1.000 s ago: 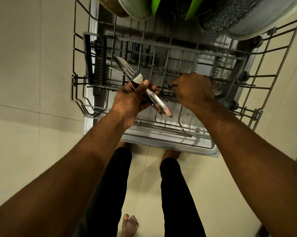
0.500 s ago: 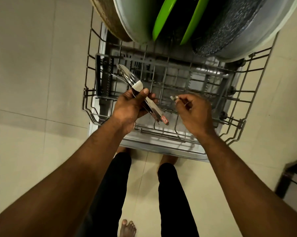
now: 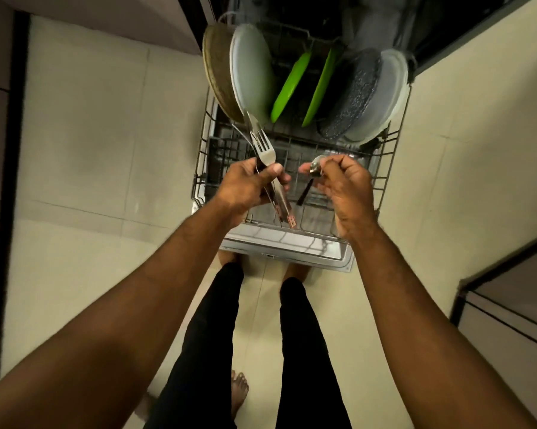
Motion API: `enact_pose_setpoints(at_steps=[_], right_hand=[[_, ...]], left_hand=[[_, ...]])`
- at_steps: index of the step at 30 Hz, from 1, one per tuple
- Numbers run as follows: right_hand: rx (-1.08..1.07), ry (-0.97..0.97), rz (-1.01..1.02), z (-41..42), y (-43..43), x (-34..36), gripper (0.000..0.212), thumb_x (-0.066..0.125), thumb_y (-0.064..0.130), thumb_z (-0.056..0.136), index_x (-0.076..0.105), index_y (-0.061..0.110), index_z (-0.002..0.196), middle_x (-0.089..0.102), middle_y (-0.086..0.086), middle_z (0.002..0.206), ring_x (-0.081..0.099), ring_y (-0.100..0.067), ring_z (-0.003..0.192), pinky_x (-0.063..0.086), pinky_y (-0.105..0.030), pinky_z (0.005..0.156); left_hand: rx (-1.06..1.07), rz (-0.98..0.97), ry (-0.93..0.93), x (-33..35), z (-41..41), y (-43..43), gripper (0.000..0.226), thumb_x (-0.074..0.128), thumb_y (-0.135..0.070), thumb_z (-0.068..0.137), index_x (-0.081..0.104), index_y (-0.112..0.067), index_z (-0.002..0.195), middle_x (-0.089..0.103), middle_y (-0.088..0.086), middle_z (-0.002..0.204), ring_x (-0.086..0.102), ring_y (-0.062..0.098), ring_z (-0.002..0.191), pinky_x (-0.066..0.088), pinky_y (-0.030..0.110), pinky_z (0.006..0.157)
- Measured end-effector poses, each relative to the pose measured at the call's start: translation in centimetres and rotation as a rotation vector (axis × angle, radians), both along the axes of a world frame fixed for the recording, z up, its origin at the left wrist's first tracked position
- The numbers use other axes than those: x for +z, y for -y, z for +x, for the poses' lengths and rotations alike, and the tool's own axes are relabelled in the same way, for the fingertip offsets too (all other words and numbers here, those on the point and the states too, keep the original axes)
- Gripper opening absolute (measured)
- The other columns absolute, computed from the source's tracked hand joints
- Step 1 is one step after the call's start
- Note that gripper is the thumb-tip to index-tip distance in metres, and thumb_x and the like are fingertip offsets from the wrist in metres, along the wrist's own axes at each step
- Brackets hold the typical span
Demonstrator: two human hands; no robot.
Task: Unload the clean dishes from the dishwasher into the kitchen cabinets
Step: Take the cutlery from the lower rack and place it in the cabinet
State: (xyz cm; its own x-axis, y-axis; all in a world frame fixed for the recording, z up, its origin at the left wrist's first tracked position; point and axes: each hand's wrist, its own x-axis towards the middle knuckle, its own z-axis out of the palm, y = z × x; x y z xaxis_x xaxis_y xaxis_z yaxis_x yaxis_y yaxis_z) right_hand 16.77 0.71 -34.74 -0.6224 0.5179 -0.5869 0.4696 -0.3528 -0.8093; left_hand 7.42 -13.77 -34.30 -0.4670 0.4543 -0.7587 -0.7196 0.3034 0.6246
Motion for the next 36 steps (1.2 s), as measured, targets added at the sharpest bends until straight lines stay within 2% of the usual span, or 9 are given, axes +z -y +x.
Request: enact_pose_setpoints(at_steps=[4, 8, 12, 17, 20, 24, 27, 30, 36], right_hand=[[0.001, -0.026, -0.026, -0.9, 0.9, 6.1, 0.012, 0.055, 0.023, 0.098, 0.059, 0.012, 0.097, 0.070, -0.013, 0.083, 0.067, -0.030, 0.066, 0.056, -0.036, 0.058], [0.061, -0.014, 0.067, -1.0, 2.4, 10.0, 0.012, 0.052, 0.025, 0.100, 0.060, 0.016, 0.098, 0.062, -0.003, 0.070, 0.048, -0.013, 0.047, 0.040, -0.025, 0.042], [0.123, 0.015, 0.107, -1.1, 4.6, 15.0, 0.014, 0.058, 0.031, 0.097, 0.063, 0.018, 0.099, 0.064, -0.003, 0.074, 0.048, -0.007, 0.051, 0.037, -0.023, 0.045], [0.163, 0.012, 0.126, -0.8, 7.7, 21.4, 0.019, 0.064, 0.029, 0.092, 0.065, 0.017, 0.107, 0.069, -0.003, 0.086, 0.054, -0.003, 0.062, 0.042, -0.023, 0.056], [0.203, -0.014, 0.167, -0.8, 9.2, 24.2, 0.021, 0.068, 0.025, 0.090, 0.065, 0.017, 0.109, 0.068, 0.002, 0.086, 0.060, -0.008, 0.072, 0.048, -0.025, 0.062], [0.255, -0.025, 0.077, -1.0, 10.6, 26.9, 0.032, 0.075, 0.034, 0.082, 0.065, 0.016, 0.108, 0.072, -0.004, 0.097, 0.071, -0.019, 0.085, 0.060, -0.035, 0.071], [0.314, -0.042, 0.044, -1.3, 11.1, 28.3, 0.034, 0.076, 0.032, 0.082, 0.066, 0.011, 0.106, 0.073, -0.009, 0.093, 0.072, -0.021, 0.081, 0.060, -0.037, 0.070], [0.363, -0.070, -0.033, -1.5, 11.5, 29.9, 0.026, 0.072, 0.023, 0.086, 0.066, 0.006, 0.104, 0.073, -0.009, 0.088, 0.070, -0.016, 0.073, 0.057, -0.031, 0.062], [0.506, -0.067, -0.179, -2.3, 12.6, 32.6, 0.032, 0.067, 0.020, 0.091, 0.061, -0.007, 0.106, 0.060, -0.006, 0.060, 0.053, -0.011, 0.045, 0.046, -0.024, 0.044]], left_hand=[[-0.055, 0.009, -0.032, 5.5, -0.1, 0.9, 0.018, 0.056, -0.016, 0.097, 0.059, -0.005, 0.111, 0.072, 0.007, 0.091, 0.072, 0.015, 0.079, 0.056, 0.024, 0.060], [-0.053, -0.001, -0.025, 9.3, 0.2, 2.0, 0.015, 0.057, -0.018, 0.097, 0.062, -0.007, 0.107, 0.073, 0.008, 0.092, 0.073, 0.022, 0.086, 0.058, 0.031, 0.068], [-0.045, 0.004, -0.041, 14.4, 0.5, 3.9, 0.015, 0.058, -0.017, 0.097, 0.063, -0.006, 0.105, 0.073, 0.012, 0.093, 0.073, 0.025, 0.087, 0.060, 0.040, 0.078], [0.016, 0.029, -0.047, 21.5, 1.4, 7.0, 0.021, 0.055, -0.014, 0.098, 0.062, 0.000, 0.112, 0.070, 0.012, 0.090, 0.072, 0.016, 0.073, 0.058, 0.029, 0.061], [0.022, 0.017, -0.056, 24.4, 2.1, 8.4, 0.021, 0.056, -0.016, 0.098, 0.064, -0.004, 0.113, 0.072, 0.012, 0.094, 0.072, 0.015, 0.076, 0.054, 0.025, 0.055], [0.041, -0.001, -0.071, 27.4, 2.8, 9.4, 0.017, 0.058, -0.019, 0.096, 0.068, -0.010, 0.107, 0.074, 0.010, 0.095, 0.072, 0.019, 0.085, 0.056, 0.031, 0.063], [0.060, -0.022, -0.094, 29.4, 3.3, 9.7, 0.013, 0.057, -0.018, 0.097, 0.068, -0.011, 0.097, 0.074, 0.006, 0.087, 0.072, 0.015, 0.078, 0.057, 0.032, 0.067], [0.087, -0.039, -0.129, 30.8, 3.7, 10.5, 0.017, 0.059, -0.017, 0.096, 0.068, -0.005, 0.102, 0.075, 0.010, 0.090, 0.073, 0.017, 0.076, 0.057, 0.027, 0.060], [0.144, -0.015, -0.145, 32.8, 4.6, 12.5, 0.020, 0.057, -0.020, 0.098, 0.070, -0.005, 0.096, 0.074, 0.009, 0.086, 0.072, 0.015, 0.072, 0.052, 0.021, 0.053]])
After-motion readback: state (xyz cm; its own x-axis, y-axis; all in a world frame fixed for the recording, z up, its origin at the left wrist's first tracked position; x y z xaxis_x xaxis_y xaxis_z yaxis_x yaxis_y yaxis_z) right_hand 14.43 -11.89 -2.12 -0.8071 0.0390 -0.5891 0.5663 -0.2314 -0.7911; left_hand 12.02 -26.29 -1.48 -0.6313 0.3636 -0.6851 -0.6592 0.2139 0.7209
